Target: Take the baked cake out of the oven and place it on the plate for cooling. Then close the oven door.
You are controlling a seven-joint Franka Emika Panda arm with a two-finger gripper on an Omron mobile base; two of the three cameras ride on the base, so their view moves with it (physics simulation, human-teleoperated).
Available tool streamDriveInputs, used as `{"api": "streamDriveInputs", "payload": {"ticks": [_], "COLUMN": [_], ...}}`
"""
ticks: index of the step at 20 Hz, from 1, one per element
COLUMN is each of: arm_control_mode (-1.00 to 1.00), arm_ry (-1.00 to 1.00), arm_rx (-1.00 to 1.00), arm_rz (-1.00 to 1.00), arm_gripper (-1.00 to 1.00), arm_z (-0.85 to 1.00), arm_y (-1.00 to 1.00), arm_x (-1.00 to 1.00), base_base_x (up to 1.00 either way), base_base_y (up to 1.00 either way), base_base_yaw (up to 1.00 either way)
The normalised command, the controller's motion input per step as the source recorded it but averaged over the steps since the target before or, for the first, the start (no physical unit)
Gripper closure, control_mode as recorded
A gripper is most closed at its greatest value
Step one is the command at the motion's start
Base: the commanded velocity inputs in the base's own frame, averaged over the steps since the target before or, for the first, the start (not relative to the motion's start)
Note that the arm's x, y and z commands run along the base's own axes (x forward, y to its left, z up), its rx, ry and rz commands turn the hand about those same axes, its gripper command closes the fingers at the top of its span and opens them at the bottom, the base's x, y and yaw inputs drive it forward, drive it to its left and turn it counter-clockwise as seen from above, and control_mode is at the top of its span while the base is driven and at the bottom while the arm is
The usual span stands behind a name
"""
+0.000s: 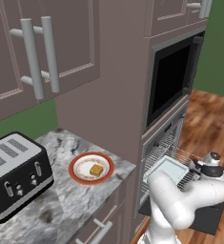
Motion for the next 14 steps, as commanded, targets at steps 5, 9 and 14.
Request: {"api": "streamDriveInputs", "payload": {"ticks": [5, 9, 14], "arm_control_mode": [-1.00, -1.00, -1.00], "arm_ry": [-0.13, -0.02, 0.00], "arm_rx": [0.25, 0.32, 0.39], "arm_rz": [0.00, 0.00, 0.00], "arm_gripper": [1.00, 1.00, 1.00], "arm_z": [-1.00, -1.00, -1.00], "arm_y": [0.27, 0.48, 0.63], "arm_x": [0.00, 0.00, 0.00], "base_base_x": [0.00, 0.00, 0.00], "base_base_y": [0.00, 0.00, 0.00], "base_base_yaw": [0.00, 0.00, 0.00]}}
